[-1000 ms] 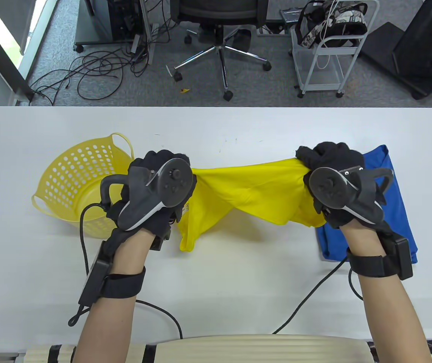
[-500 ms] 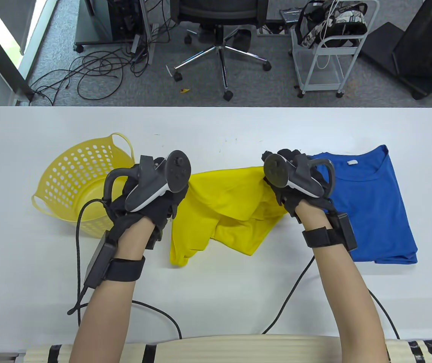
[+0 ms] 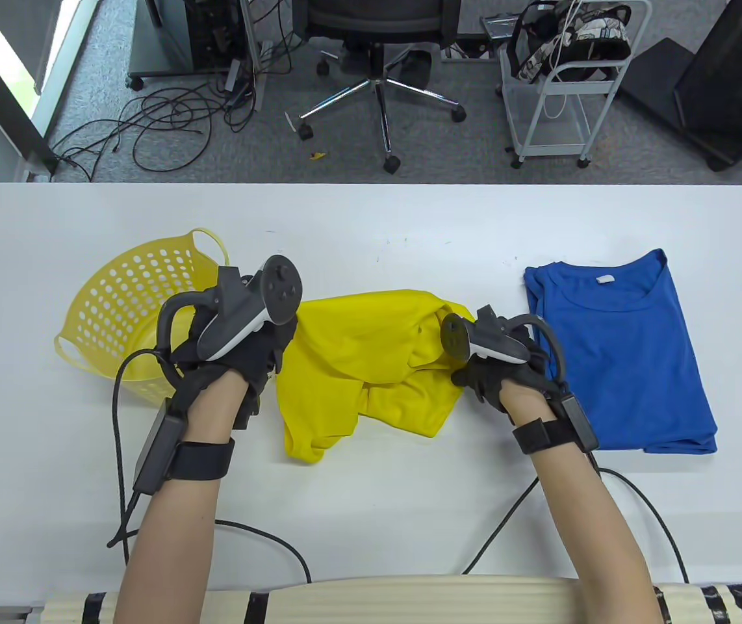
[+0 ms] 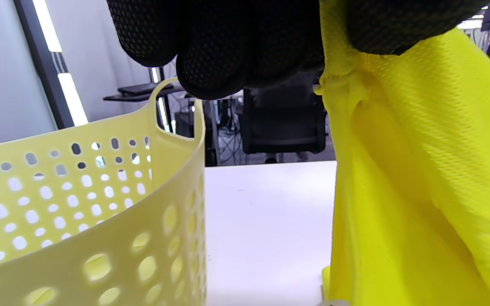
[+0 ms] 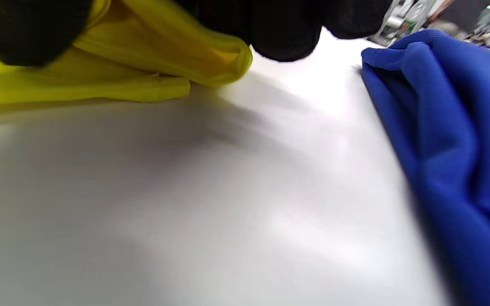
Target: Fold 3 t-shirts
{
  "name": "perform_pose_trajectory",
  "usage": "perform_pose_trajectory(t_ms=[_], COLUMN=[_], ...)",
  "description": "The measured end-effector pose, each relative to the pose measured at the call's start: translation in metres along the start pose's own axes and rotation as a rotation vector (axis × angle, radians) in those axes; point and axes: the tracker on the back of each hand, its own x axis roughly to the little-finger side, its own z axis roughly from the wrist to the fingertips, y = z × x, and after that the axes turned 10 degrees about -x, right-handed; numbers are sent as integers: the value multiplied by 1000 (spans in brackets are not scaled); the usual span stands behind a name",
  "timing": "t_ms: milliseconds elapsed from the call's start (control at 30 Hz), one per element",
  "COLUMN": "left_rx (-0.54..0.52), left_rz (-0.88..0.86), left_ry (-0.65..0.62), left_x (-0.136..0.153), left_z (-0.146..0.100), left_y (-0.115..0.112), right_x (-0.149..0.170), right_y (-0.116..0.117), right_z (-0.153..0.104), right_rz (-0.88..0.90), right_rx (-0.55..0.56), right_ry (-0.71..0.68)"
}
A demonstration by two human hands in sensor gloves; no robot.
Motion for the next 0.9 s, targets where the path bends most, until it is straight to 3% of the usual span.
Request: perform_pose_trajectory(t_ms=[233,300,400,500,667,900], left_rx=[4,0,0,4,-11,-91], left_rz=[5,5,8,8,-23,-99], left_ry=[37,50,70,84,89,64], left_x=[16,22,30,38,44,37], left_z=[-8,-9,-11,-13,-17,-27], left_y=[-2,-2,0,3,8,41], right_x=[-9,-7,9,39,82,116], right_y=[-3,-8,-24,-47,-82,-138], right_z=[5,1,-13,-38,-87,-164], right_rz=[-21,-24,49,175,237,268], right_rx=[98,94,174,264,417,592], right_ry=[5,14,51,94,138,178])
